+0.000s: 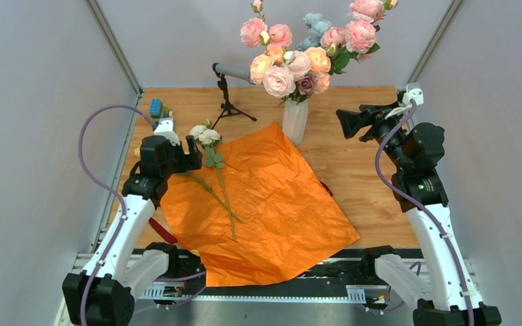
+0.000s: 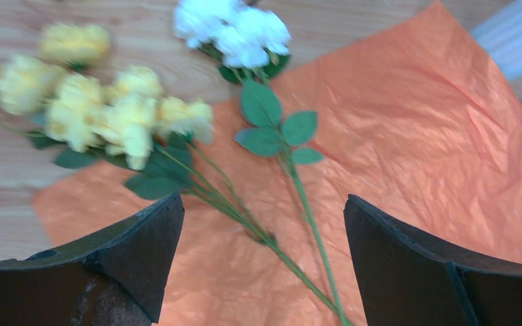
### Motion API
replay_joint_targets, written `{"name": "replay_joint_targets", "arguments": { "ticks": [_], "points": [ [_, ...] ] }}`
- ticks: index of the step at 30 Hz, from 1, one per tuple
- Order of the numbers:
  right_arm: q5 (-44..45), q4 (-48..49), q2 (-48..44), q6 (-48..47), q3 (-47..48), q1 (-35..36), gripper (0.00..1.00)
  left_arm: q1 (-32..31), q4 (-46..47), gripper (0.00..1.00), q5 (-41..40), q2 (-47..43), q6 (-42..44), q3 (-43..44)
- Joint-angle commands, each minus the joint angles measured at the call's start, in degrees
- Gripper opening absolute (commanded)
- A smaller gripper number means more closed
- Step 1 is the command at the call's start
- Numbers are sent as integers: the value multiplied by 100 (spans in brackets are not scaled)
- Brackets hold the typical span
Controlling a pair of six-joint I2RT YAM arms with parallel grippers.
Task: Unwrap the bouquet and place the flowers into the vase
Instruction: Pick up the fake flower from the wrapping paper.
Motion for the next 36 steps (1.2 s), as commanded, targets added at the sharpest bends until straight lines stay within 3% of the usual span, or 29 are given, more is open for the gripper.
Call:
{"name": "replay_joint_targets", "arguments": {
  "ticks": [1, 11, 25, 36],
  "points": [
    [-512, -571, -242, 357, -194, 16, 75, -634, 573, 94, -88, 133, -875, -403],
    [-1034, -657, -281, 763, -846, 17, 74, -1600, 1515, 90, -326, 1041, -1832, -1134],
    [-1267, -542, -259, 982, -1297, 14, 73, -1713, 1952, 63, -293, 1869, -2058, -1340],
    [-1301, -542, -287, 1017, -1449, 12, 73, -1712, 2286, 49, -226, 2440, -2120, -1323]
  ]
}}
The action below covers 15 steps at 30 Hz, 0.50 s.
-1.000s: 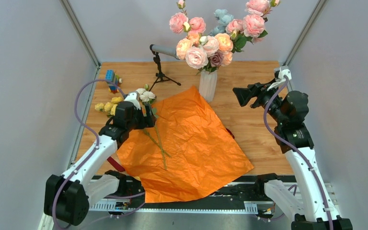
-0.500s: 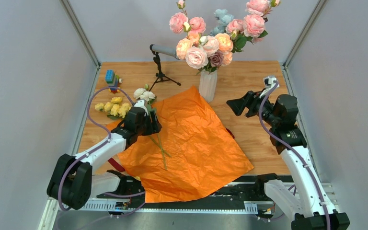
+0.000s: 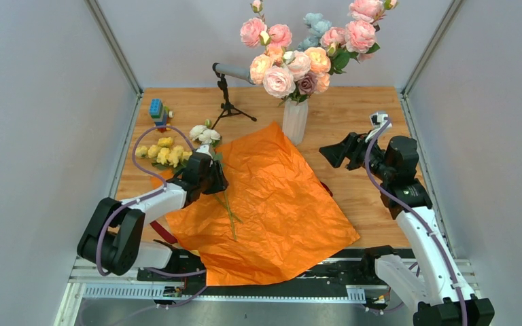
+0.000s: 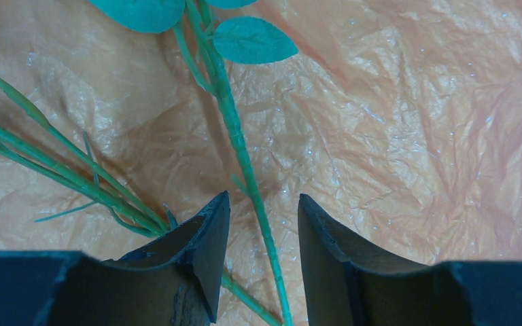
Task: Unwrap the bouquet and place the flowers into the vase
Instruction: Pick up the fake flower from the wrapping paper.
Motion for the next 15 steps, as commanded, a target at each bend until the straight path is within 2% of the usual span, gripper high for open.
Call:
{"name": "replay_joint_targets", "arguments": {
  "ticks": [1, 15],
  "points": [
    [-94, 177, -58, 81, -43, 11, 73, -29, 379, 48, -15, 203, -103, 27],
    [-98, 177, -22, 33, -52, 12, 73, -29, 739, 32, -9, 541, -454, -25]
  ]
}}
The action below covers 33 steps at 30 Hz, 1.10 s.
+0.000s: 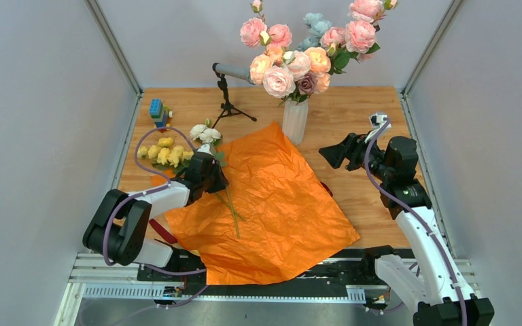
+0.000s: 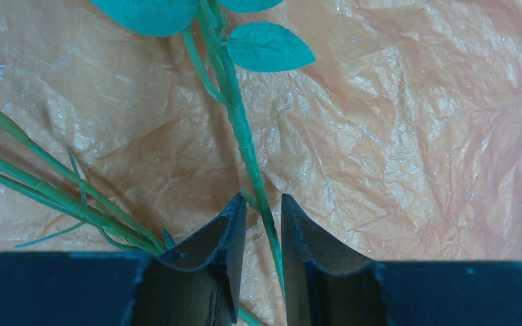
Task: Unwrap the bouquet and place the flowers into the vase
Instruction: Pick up the fake flower from the wrapping paper.
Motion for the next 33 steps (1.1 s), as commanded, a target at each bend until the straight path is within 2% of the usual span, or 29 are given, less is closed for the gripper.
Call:
{"name": "replay_joint_targets", "arguments": {
  "ticks": [1, 4, 15, 20, 24, 28, 33],
  "points": [
    [-57, 180, -24, 27, -2, 14, 73, -16, 260, 31, -50, 32, -251, -54],
    [-58, 180, -24, 18, -15, 12, 73, -16, 370, 28, -93, 37, -338, -147],
    [-59, 154, -41, 12, -39, 8, 73, -9, 659, 2, -98, -202, -768, -438],
    [-65, 153, -33, 15, -37, 13, 73, -7, 942, 0, -22, -637, -793, -620],
    [-95, 147, -40, 33, 0, 12, 73, -8, 1274, 0, 127, -1378, -384, -859],
    [-348, 306, -76, 114, -11, 13, 76, -7, 1306, 0, 166, -2533, 70, -1110],
    [-1281, 1279, -23, 484, -184, 45, 80, -16, 1076, 0, 683, -4024, 594, -1230]
  ]
}}
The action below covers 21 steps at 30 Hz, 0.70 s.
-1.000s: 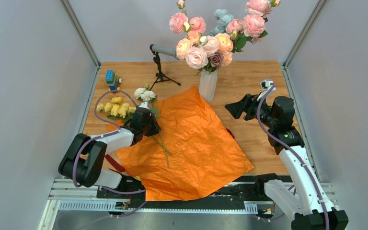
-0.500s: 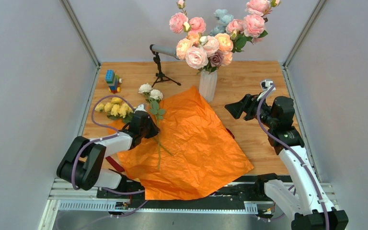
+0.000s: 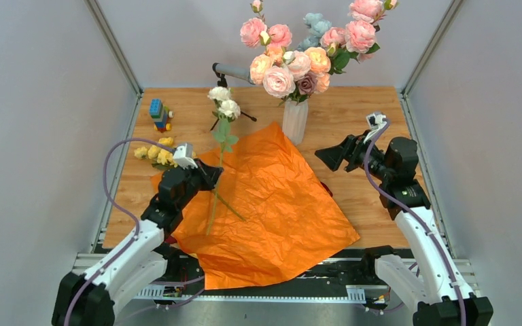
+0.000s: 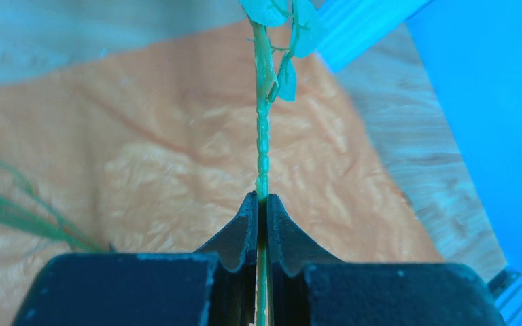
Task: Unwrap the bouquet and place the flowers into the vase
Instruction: Pick up the fake flower from the wrapping paper.
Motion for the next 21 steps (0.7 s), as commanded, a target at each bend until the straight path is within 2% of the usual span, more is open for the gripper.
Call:
{"name": "replay_joint_targets", "arguments": {
  "ticks": [1, 5, 10, 15, 21],
  "points": [
    [-998, 1245, 7, 507, -139, 73, 80, -20, 216, 0, 535, -1116, 621, -87],
    [-1044, 1810, 105, 777, -130, 481, 81, -16, 284, 0, 1158, -1851, 505, -197],
    [-148, 2094, 456, 729, 78, 1854, 82, -24, 594, 0, 1851, -2365, 166, -356],
    [865, 2723, 1282, 1011, 314, 2954, 82, -24, 904, 0, 2487, -2378, -45, -482],
    [1229, 3626, 2470, 1338, 738, 3681, 82, -25, 1523, 0, 3050, -2194, -341, -599]
  ]
}}
